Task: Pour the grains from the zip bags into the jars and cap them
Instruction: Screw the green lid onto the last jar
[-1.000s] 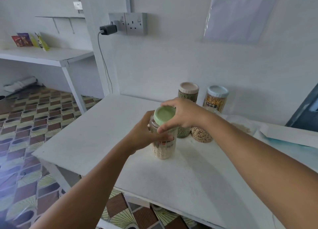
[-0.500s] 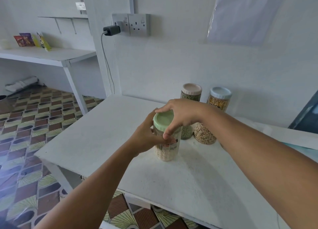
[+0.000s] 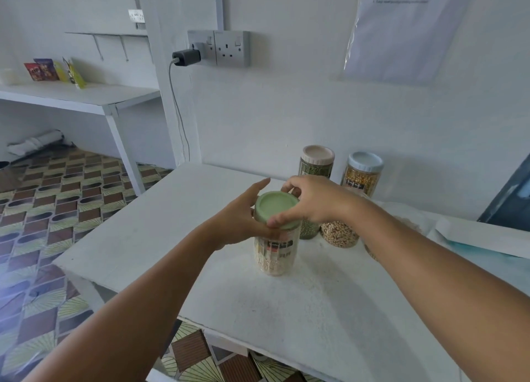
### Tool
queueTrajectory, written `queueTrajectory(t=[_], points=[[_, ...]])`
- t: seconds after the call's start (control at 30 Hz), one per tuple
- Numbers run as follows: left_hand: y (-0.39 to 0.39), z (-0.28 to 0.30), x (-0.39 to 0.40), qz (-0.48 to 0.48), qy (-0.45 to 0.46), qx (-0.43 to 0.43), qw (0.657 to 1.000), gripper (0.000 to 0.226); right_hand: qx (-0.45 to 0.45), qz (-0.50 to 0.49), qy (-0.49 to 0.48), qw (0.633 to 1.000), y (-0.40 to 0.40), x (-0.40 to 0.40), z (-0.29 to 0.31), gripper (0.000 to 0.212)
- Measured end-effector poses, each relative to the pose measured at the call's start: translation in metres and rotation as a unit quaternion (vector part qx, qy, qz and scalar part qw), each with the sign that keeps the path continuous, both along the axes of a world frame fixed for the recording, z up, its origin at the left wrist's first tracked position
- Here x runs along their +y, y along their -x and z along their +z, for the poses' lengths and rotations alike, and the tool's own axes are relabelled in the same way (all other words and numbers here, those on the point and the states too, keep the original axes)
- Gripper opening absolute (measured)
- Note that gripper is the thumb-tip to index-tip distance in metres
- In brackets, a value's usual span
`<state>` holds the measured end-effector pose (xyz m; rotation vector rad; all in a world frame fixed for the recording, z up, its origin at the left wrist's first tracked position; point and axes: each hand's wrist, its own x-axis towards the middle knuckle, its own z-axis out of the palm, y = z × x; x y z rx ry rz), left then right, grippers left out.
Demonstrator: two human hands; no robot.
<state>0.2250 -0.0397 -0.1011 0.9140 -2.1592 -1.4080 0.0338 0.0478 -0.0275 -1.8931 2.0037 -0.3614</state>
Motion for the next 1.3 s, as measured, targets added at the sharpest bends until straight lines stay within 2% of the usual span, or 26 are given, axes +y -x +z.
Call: queueTrajectory(t=[0.07,0.13,0.2,0.3,0.43,0.5,0.57,0.63,0.7,0.73,0.8,0.9,0.93,0.97,1.03,1.07,1.2,1.3], points=[[-0.001,-0.005,-0.001,-0.002,0.001,-0.006,1.0,0.138,0.023,-0.013,0.019,0.999,-0.004,0.0,-0.004,0.087],[-0.001,-0.011,0.0,-0.006,0.01,-0.016,1.0,0.141,0.045,-0.003,0.029,0.999,-0.004,-0.001,-0.008,0.093],[0.0,-0.018,0.001,0.003,0.012,-0.015,1.0,0.143,0.023,0.02,0.001,1.0,-0.002,0.0,-0.005,0.104],[0.001,-0.022,0.001,0.012,0.013,-0.009,1.0,0.143,-0.018,0.029,-0.024,0.999,-0.002,0.004,-0.007,0.105],[0.001,-0.023,-0.001,0.013,0.011,-0.003,1.0,0.142,0.135,-0.035,0.095,0.986,-0.01,0.009,-0.02,0.105],[0.002,-0.023,-0.002,0.008,0.017,-0.007,1.0,0.144,0.158,-0.076,0.163,0.971,-0.009,0.012,-0.021,0.099],[0.002,-0.024,-0.002,0.007,0.021,-0.011,1.0,0.145,0.123,-0.082,0.165,0.975,-0.002,0.011,-0.02,0.092],[0.002,-0.023,-0.001,0.01,0.013,-0.013,1.0,0.148,0.015,-0.042,0.072,0.996,0.003,0.012,-0.019,0.078],[0.002,-0.023,0.0,0.009,0.011,-0.011,1.0,0.149,-0.112,0.006,-0.02,0.993,0.006,0.015,-0.019,0.088],[0.002,-0.024,0.0,0.01,0.011,-0.01,1.0,0.149,-0.139,0.014,-0.031,0.99,0.006,0.017,-0.021,0.094],[0.002,-0.024,0.001,0.015,0.012,-0.011,1.0,0.149,-0.099,-0.013,0.028,0.995,0.0,0.019,-0.03,0.102],[0.003,-0.024,0.001,0.014,0.013,-0.013,1.0,0.145,0.052,-0.078,0.125,0.988,-0.014,0.019,-0.036,0.109],[0.003,-0.023,0.001,0.014,0.012,-0.013,1.0,0.144,0.058,-0.078,0.127,0.987,-0.016,0.019,-0.035,0.109],[0.003,-0.022,0.002,0.013,0.009,-0.012,1.0,0.145,0.027,-0.068,0.112,0.991,-0.015,0.018,-0.032,0.106],[0.002,-0.023,0.002,0.014,0.009,-0.011,1.0,0.148,-0.062,-0.02,0.032,0.997,-0.01,0.019,-0.024,0.101],[0.002,-0.023,0.003,0.016,0.011,-0.01,1.0,0.15,-0.074,0.002,0.007,0.997,-0.008,0.019,-0.023,0.103],[0.003,-0.025,0.004,0.023,0.011,-0.008,1.0,0.151,0.001,-0.048,0.098,0.994,-0.013,0.014,-0.034,0.103],[0.004,-0.023,0.004,0.015,0.006,-0.006,1.0,0.151,-0.041,-0.058,0.082,0.994,-0.012,0.011,-0.038,0.109]])
